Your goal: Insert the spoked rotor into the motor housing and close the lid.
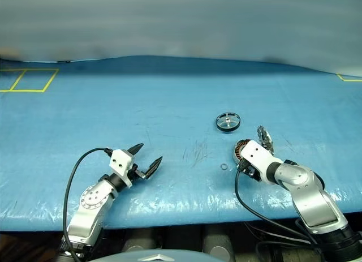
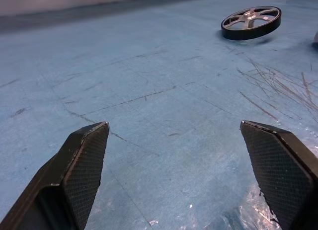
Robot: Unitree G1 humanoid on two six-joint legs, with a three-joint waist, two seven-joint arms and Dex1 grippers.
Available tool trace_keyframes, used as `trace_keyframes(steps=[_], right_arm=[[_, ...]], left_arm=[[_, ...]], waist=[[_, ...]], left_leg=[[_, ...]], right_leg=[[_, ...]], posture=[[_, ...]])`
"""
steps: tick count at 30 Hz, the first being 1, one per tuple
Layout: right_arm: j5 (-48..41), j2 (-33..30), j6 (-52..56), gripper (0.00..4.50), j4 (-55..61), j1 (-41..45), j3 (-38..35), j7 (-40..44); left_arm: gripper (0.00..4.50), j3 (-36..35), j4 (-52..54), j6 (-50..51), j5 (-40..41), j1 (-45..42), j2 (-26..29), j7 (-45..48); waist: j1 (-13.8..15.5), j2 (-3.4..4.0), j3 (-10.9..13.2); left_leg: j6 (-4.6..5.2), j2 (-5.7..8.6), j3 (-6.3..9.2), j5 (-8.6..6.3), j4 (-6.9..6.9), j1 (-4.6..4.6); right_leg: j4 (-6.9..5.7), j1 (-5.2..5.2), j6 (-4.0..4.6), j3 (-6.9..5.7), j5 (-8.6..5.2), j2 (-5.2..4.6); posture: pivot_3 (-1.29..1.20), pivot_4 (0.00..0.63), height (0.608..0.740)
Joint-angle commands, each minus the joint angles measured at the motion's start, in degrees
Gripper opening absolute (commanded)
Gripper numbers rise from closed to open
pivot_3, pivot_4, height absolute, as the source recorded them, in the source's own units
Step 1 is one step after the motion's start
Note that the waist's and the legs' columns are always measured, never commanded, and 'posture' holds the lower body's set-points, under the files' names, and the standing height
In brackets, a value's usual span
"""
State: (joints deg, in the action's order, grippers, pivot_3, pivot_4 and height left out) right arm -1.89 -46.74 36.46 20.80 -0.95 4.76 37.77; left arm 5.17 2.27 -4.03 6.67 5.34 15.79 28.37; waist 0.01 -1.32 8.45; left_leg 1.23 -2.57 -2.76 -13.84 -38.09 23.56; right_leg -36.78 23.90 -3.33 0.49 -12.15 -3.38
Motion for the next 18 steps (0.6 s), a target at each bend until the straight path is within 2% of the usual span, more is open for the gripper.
trace_keyframes(steps=[1, 5, 10, 15, 18], right_arm=[[0.5, -0.4, 0.5, 2.13, -0.9, -1.0, 1.2, 1.2], [1.7, -1.7, -0.8, 2.13, 0.6, -1.4, 0.9, 1.4], [4.7, -6.1, -8.4, 2.13, 8.3, 1.0, 2.0, 4.2], [9.4, -8.3, -16.4, 2.13, 12.2, 7.2, 8.5, 9.4], [13.6, -6.9, -21.9, 2.13, 11.1, 13.8, 14.3, 12.4]], left_arm=[[4.50, 0.1, 0.5, -0.6, -0.2, -0.2, -0.2, -0.3], [4.50, 0.1, 0.5, -0.6, -0.3, -0.1, -0.1, -0.4], [4.50, -0.1, 0.2, -0.5, -0.2, -0.3, 0.2, -0.3], [4.50, -0.2, -0.2, -0.5, -0.3, -0.6, 0.3, -0.3], [4.50, -0.3, -0.6, -0.5, -0.3, -0.8, 0.4, -0.2]], waist=[[0.1, -0.02, 0.0], [0.2, -0.02, 0.0], [0.2, 0.07, 0.0], [-0.7, 0.16, 0.1], [-0.6, 0.14, 0.1]], left_leg=[[0.00, 0.00, 0.01, 0.00, -0.01, -0.01], [0.00, 0.00, 0.02, 0.00, -0.04, -0.01], [0.01, 0.00, 0.02, 0.00, 0.00, 0.07], [0.01, -0.01, -0.01, 0.00, 0.03, 0.18], [0.01, -0.01, -0.05, 0.00, 0.00, 0.17]], right_leg=[[0.00, -0.02, 0.00, -0.01, 0.00, 0.00], [0.00, -0.04, 0.00, -0.01, 0.00, -0.01], [0.01, 0.06, 0.00, -0.02, 0.00, -0.01], [-0.08, 0.34, -0.01, 0.08, 0.00, 0.01], [-0.08, 0.33, -0.01, 0.07, 0.00, 0.03]], posture=[[0.00, 0.150, 0.740], [0.00, 0.150, 0.740], [0.00, 0.150, 0.740], [0.00, 0.150, 0.740], [0.00, 0.150, 0.740]])
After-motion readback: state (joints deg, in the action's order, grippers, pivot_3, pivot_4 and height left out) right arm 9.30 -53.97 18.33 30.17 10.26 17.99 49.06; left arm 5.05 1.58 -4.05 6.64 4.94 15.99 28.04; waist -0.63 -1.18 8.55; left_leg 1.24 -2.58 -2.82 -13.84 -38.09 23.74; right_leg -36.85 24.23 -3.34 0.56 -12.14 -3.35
